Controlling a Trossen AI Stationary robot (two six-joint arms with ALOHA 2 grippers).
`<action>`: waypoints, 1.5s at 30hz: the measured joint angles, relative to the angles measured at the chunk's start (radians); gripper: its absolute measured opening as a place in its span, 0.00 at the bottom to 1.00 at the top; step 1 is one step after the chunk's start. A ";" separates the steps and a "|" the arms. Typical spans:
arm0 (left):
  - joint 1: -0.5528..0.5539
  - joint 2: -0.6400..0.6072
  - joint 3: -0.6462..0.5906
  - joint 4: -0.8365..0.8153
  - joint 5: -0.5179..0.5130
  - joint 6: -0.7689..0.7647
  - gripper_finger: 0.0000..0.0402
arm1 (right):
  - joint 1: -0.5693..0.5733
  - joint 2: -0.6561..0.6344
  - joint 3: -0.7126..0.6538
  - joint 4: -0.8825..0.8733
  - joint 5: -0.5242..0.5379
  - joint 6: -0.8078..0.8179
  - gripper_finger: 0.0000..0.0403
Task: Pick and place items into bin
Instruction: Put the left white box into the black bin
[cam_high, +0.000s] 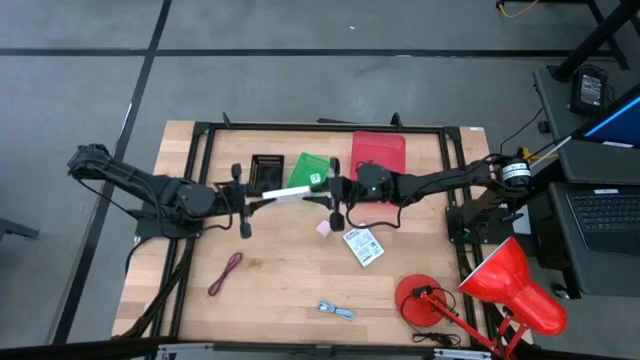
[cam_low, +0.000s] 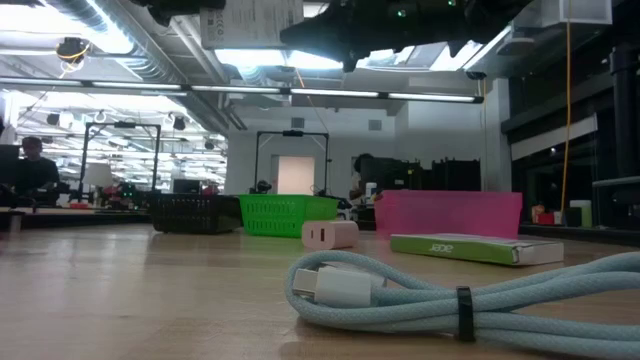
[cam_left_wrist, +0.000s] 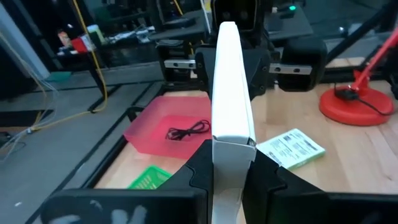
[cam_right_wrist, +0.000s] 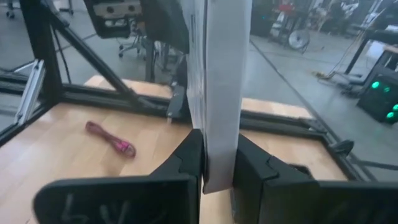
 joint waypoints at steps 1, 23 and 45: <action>-0.001 -0.004 0.000 0.004 -0.008 0.008 0.10 | 0.000 0.000 0.000 0.005 0.001 0.000 0.13; 0.006 -0.026 0.003 -0.075 -0.279 -0.086 0.10 | 0.006 0.001 -0.005 0.006 0.190 0.150 0.13; -0.001 -0.022 -0.079 -0.320 -0.472 -0.499 0.10 | 0.004 -0.176 -0.254 0.105 0.157 0.052 0.13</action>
